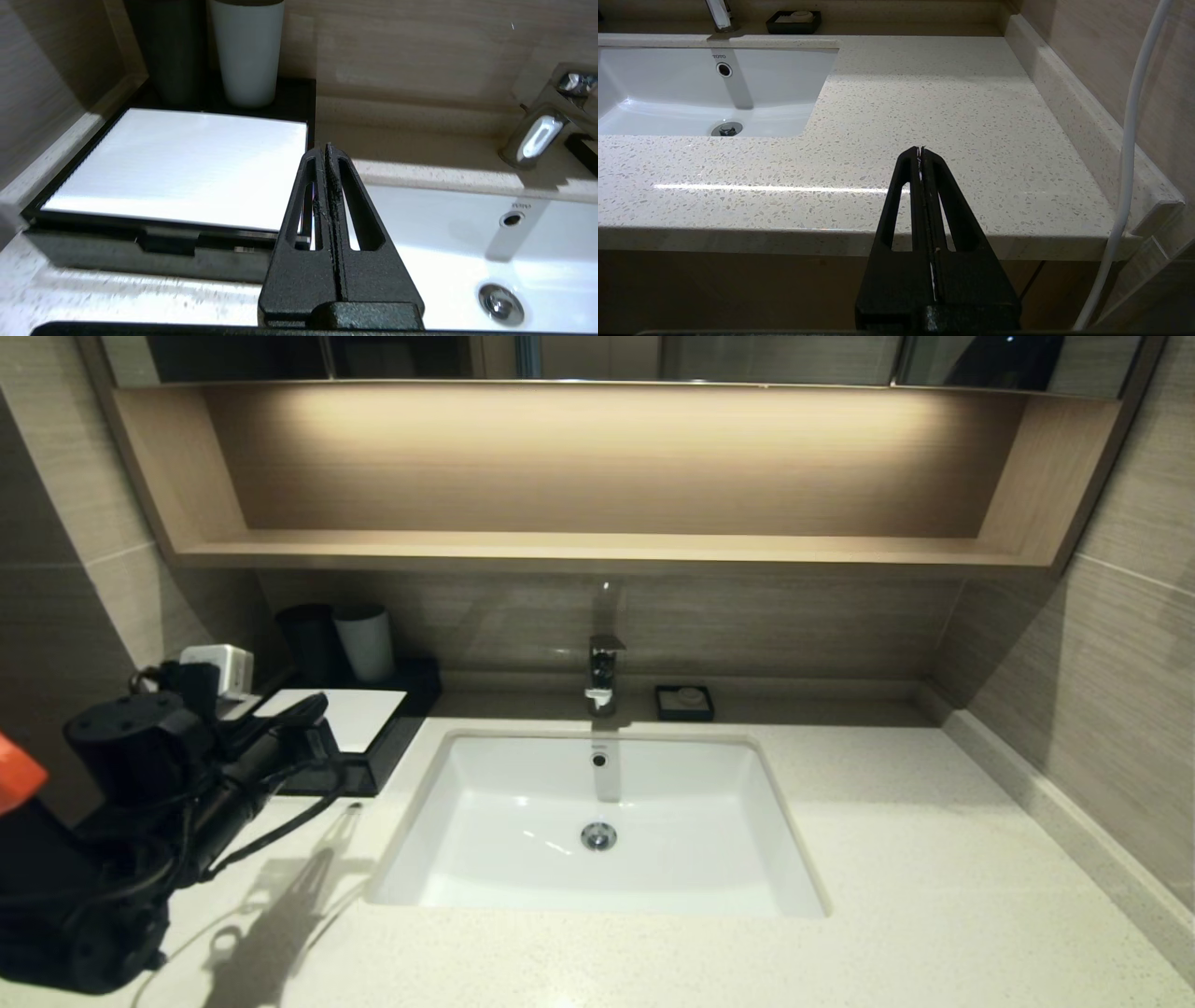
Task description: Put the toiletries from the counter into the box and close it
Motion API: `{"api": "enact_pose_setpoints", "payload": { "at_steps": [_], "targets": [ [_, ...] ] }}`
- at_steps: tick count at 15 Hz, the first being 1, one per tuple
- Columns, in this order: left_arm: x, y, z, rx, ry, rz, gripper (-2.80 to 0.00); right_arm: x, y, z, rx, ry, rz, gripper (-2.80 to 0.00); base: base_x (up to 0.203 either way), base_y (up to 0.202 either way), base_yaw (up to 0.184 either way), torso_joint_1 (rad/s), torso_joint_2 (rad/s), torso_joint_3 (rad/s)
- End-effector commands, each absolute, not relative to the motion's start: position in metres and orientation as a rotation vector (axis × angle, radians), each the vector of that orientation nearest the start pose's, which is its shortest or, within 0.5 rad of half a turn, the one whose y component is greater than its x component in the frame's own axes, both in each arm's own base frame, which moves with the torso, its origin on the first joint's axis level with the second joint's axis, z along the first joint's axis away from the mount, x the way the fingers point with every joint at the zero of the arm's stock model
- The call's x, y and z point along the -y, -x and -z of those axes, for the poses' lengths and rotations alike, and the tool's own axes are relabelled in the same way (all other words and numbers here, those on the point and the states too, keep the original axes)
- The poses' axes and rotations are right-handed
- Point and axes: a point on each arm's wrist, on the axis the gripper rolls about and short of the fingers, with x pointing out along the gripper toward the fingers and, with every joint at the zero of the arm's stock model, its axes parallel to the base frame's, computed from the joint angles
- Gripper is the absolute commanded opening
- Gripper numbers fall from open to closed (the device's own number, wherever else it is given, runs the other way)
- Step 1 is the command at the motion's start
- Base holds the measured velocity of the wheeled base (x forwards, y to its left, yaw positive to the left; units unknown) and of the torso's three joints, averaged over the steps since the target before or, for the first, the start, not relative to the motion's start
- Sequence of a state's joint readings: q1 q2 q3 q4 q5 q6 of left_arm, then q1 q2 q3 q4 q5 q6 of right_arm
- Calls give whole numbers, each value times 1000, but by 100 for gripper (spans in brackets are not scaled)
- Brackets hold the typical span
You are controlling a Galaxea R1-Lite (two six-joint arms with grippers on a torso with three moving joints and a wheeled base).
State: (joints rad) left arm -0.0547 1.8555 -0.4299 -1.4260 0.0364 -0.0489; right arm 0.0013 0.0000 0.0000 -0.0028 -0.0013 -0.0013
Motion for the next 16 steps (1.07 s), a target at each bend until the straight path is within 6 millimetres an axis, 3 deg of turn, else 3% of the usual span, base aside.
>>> {"api": "enact_pose_setpoints", "payload": {
  "at_steps": [1,8,13,16],
  "targets": [
    [14,-261,-135,16,46,18,-280,0,23,-76,4,2,0,-280,0,0,0,0,0,0],
    [14,-197,-145,35,-14,30,-280,0,23,-75,2,2,0,-280,0,0,0,0,0,0],
    [7,-149,-140,30,-28,2,-280,0,23,-76,3,2,0,-280,0,0,0,0,0,0],
    [4,-125,-149,70,-27,-11,-280,0,23,-76,3,2,0,-280,0,0,0,0,0,0]
  ]
}}
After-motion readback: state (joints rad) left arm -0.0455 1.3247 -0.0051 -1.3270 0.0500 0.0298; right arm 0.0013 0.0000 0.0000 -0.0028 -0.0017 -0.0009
